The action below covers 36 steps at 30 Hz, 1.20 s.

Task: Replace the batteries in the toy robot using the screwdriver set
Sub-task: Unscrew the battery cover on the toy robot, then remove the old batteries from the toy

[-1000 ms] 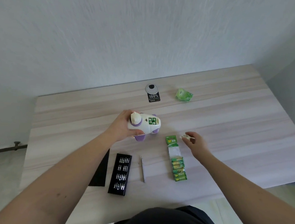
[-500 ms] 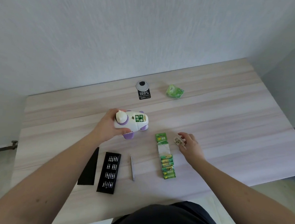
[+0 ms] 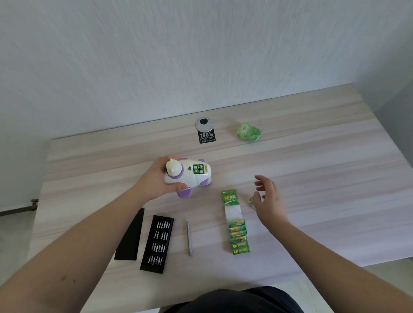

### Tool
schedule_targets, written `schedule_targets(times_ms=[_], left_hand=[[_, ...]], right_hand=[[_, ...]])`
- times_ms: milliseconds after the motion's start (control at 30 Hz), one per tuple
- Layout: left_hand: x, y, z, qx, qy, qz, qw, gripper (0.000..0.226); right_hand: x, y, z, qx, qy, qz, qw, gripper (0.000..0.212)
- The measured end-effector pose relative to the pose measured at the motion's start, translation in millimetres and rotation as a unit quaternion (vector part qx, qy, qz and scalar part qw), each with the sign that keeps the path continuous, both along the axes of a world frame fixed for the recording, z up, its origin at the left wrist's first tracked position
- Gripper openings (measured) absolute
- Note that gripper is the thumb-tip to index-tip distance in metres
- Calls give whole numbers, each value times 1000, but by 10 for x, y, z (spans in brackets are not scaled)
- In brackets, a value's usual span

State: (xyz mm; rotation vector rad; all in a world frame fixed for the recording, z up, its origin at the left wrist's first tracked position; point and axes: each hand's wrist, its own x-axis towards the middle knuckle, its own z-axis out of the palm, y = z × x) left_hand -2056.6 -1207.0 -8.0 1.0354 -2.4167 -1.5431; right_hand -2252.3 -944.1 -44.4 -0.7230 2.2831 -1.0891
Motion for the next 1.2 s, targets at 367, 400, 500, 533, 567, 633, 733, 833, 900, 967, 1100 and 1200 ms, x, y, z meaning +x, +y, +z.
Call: schedule_targets(times_ms=[367, 400, 500, 533, 567, 633, 733, 833, 900, 967, 1100, 1200], left_hand=[[43, -209, 56, -77, -66, -146, 984, 102], [48, -205, 54, -88, -64, -150, 983, 101], [116, -138, 88, -132, -61, -141, 979, 98], [147, -119, 109, -144, -61, -132, 979, 98], [171, -100, 150, -152, -57, -125, 979, 97], [217, -102, 241, -142, -31, -102, 984, 96], [291, -179, 481, -113, 10, -52, 992, 101], [390, -277, 749, -115, 48, -12, 992, 106], [447, -329, 955, -95, 75, 14, 993, 108], [498, -374, 1145, -78, 97, 26, 992, 105], [515, -383, 1467, -44, 139, 31, 989, 92], [445, -327, 1656, -58, 153, 23, 986, 86]], right_hand=[[437, -1227, 659, 15, -147, 104, 984, 46], [475, -1290, 673, 14, -173, 98, 980, 45], [550, -1375, 719, 21, -206, 67, 976, 40], [573, -1381, 751, 25, -211, 54, 976, 39], [593, -1381, 787, 27, -216, 42, 975, 38], [626, -1384, 880, 16, -221, 25, 975, 37], [649, -1409, 1070, 2, -222, 11, 975, 36], [684, -1446, 1305, -26, -250, -4, 968, 35], [718, -1464, 1449, -51, -291, -12, 955, 33], [761, -1471, 1583, -69, -325, -8, 943, 31], [848, -1510, 1758, -83, -367, -13, 926, 22], [890, -1571, 1781, -83, -373, -15, 924, 28]])
